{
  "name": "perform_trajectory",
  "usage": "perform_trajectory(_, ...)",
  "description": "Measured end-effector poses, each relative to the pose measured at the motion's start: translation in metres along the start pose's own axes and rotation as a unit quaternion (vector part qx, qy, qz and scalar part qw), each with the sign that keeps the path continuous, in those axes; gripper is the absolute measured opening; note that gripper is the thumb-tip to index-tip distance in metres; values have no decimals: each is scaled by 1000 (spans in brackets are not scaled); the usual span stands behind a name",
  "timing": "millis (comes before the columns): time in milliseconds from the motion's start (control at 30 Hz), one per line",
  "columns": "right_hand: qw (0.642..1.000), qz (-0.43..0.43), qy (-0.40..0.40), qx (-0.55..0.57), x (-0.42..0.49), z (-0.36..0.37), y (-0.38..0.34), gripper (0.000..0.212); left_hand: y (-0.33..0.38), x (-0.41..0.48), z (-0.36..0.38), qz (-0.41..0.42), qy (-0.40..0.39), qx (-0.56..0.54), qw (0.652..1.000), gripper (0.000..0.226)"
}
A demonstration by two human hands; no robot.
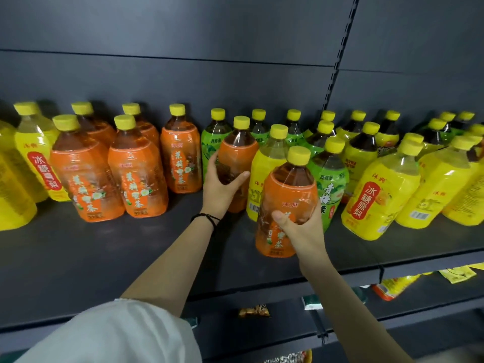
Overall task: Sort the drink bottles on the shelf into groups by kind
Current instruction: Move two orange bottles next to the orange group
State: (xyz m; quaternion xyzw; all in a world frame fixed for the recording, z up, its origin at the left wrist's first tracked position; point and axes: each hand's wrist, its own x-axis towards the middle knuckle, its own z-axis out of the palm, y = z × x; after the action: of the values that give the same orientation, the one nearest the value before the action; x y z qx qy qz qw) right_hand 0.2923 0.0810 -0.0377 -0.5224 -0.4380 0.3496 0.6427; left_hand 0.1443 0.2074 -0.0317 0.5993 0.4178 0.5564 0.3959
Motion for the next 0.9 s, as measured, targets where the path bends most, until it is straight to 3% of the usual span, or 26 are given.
perform_trajectory(167,1000,-4,-16,11,1,-2,2,82,-1,-6,-20,13,-11,30,999,82)
perform_trajectory(333,999,-5,-51,14,5,-4,4,98,0,-37,-57,-32,-61,-59,996,89)
perform_trajectory(433,994,-1,-105,15,8,-7,5,96,1,-57,-59,-28,-81,-68,994,97)
perform_trajectory(700,989,-27,-142,28,12,-8,8,95,11,-89,-36,0,2,-62,998,100)
perform_trajectory(900,984,-25,-164,63,2,19,3,97,22,-115,-67,-9,51,-76,996,86)
